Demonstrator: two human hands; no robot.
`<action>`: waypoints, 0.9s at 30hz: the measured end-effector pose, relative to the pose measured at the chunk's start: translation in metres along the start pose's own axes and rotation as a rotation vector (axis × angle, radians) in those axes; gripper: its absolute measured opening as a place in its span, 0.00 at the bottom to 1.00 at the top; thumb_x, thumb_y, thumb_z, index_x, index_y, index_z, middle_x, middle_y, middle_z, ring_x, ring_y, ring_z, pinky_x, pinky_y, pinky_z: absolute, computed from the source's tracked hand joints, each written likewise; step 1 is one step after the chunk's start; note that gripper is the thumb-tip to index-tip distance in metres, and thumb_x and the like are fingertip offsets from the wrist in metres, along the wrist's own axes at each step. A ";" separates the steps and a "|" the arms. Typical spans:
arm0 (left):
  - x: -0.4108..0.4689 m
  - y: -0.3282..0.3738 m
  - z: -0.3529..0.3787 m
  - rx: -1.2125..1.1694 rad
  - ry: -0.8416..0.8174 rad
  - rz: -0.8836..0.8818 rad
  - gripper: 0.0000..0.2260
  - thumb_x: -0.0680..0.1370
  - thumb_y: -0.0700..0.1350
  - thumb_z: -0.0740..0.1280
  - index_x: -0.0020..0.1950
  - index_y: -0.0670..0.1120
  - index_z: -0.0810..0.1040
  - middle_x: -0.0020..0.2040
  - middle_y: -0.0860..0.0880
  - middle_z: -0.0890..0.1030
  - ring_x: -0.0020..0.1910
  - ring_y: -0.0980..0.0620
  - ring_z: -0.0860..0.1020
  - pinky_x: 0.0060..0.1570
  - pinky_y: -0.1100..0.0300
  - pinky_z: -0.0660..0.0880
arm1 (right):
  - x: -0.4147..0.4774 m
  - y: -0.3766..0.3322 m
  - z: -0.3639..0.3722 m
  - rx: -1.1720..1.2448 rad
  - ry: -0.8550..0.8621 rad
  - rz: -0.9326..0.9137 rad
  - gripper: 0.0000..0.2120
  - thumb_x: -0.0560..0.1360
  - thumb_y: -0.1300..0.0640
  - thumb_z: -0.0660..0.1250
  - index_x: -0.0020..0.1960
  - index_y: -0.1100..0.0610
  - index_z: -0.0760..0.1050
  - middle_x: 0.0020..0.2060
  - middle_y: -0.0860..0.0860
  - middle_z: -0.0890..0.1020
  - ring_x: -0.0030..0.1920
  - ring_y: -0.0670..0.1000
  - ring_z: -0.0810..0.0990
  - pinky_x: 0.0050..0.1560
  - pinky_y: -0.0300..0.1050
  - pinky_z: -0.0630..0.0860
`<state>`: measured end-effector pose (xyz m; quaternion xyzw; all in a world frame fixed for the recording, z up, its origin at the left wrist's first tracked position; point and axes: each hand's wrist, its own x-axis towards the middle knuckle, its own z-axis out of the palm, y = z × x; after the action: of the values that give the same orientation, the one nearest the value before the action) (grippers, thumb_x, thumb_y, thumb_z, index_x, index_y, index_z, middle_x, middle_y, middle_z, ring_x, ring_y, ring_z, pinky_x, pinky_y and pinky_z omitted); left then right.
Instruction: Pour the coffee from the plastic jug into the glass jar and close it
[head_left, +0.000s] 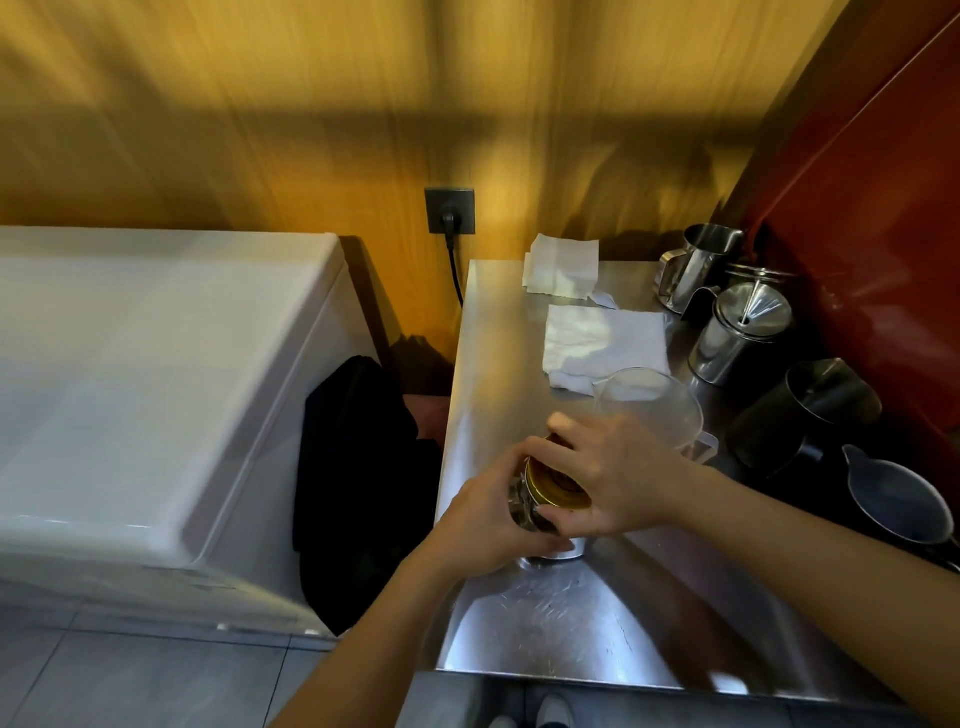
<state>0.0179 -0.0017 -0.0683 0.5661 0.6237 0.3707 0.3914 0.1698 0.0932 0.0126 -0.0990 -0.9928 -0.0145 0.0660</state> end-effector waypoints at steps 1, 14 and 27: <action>-0.002 0.000 0.003 0.007 0.033 0.004 0.36 0.60 0.56 0.80 0.60 0.72 0.65 0.56 0.69 0.76 0.56 0.59 0.78 0.56 0.53 0.78 | 0.000 -0.001 0.002 0.017 0.014 0.026 0.27 0.69 0.37 0.57 0.56 0.56 0.73 0.42 0.57 0.78 0.31 0.55 0.76 0.24 0.42 0.70; -0.019 0.017 0.024 0.212 0.303 0.035 0.32 0.61 0.56 0.73 0.63 0.50 0.72 0.48 0.72 0.70 0.51 0.75 0.68 0.69 0.41 0.62 | 0.001 -0.022 0.011 0.006 0.135 0.280 0.25 0.70 0.38 0.60 0.53 0.57 0.74 0.39 0.58 0.78 0.29 0.57 0.77 0.25 0.45 0.75; -0.019 0.020 0.028 0.276 0.329 0.032 0.31 0.64 0.55 0.76 0.64 0.48 0.73 0.54 0.62 0.73 0.55 0.63 0.71 0.72 0.46 0.55 | 0.004 -0.029 0.007 0.035 0.084 0.428 0.25 0.70 0.36 0.58 0.51 0.57 0.75 0.40 0.59 0.78 0.29 0.58 0.77 0.25 0.47 0.77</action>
<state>0.0526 -0.0187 -0.0609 0.5560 0.7149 0.3753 0.1972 0.1588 0.0656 0.0060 -0.3059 -0.9455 0.0128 0.1107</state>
